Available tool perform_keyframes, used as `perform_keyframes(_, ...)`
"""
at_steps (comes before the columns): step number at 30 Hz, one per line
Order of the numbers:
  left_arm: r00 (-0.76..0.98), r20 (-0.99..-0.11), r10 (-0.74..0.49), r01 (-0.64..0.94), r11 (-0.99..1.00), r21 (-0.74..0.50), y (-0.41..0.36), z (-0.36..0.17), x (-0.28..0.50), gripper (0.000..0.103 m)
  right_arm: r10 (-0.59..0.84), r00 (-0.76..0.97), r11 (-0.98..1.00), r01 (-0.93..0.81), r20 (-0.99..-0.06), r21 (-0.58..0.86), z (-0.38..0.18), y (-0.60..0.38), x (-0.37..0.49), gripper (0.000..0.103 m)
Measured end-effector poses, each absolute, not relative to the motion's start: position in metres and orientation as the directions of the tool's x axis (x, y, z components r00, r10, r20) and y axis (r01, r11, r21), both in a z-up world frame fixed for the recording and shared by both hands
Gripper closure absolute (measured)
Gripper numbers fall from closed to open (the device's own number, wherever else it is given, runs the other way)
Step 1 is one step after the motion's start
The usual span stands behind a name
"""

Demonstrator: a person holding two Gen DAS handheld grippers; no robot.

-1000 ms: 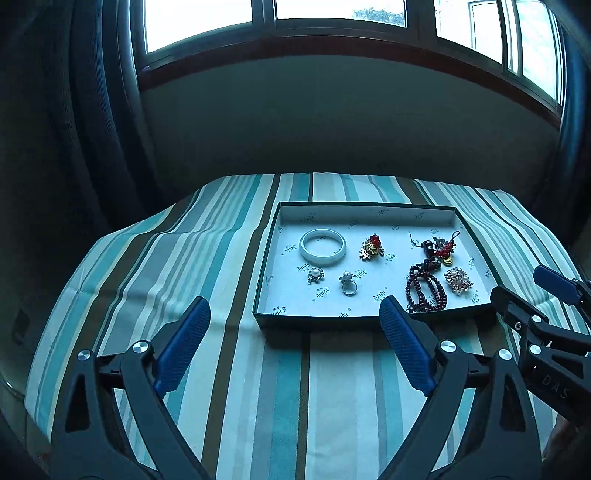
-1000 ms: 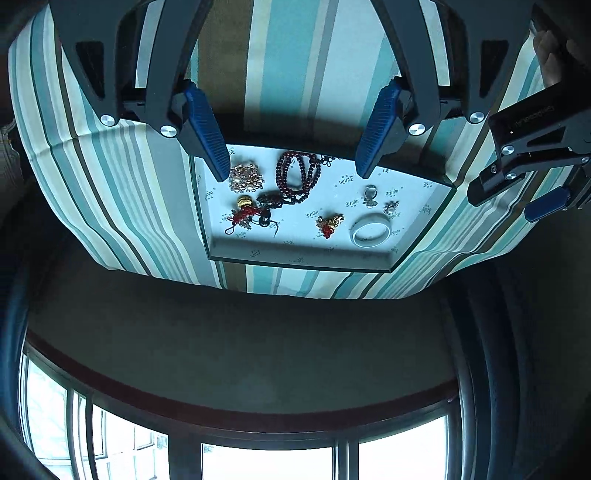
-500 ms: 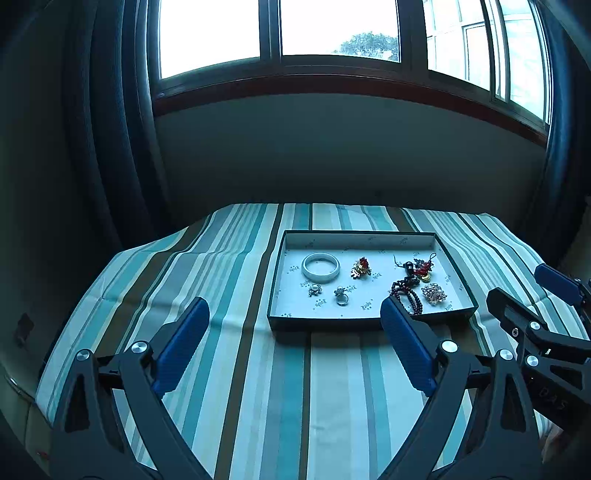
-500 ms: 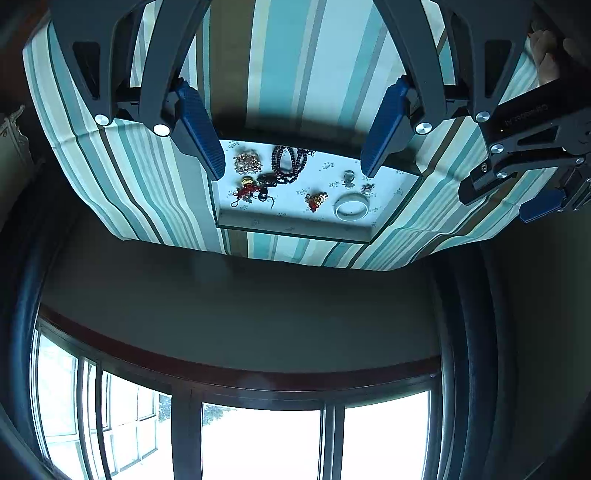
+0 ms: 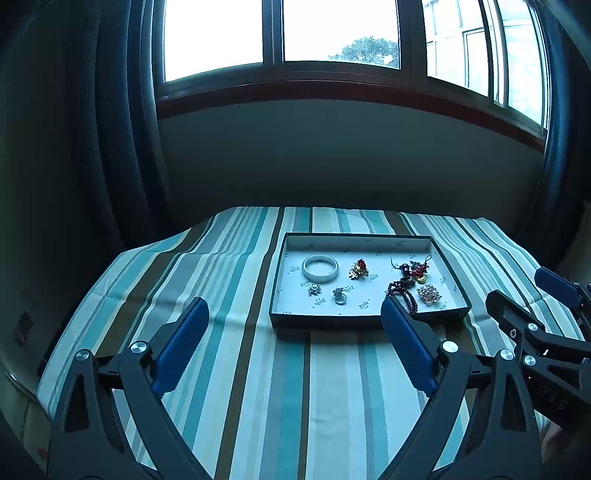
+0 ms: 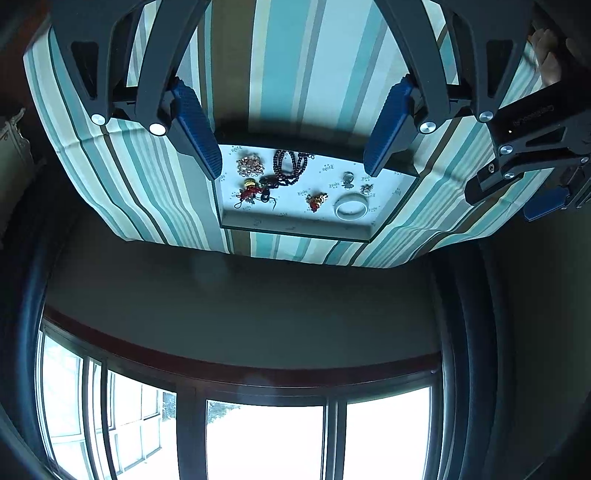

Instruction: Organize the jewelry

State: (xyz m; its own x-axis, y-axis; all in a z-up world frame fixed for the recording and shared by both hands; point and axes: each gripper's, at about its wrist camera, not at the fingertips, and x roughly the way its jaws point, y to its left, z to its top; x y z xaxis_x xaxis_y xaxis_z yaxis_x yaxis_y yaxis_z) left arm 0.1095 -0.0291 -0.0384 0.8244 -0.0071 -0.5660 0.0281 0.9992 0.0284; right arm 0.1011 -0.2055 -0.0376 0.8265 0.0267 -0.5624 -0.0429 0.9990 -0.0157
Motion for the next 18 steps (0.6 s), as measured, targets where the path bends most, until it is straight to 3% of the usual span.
perform_keyframes(18,0.827,-0.562,-0.012,0.032,0.999,0.026,-0.0295,-0.0343,0.1032,0.009,0.026,0.829,0.999,-0.042,-0.558,-0.016,-0.0355,-0.2045,0.0977,0.024)
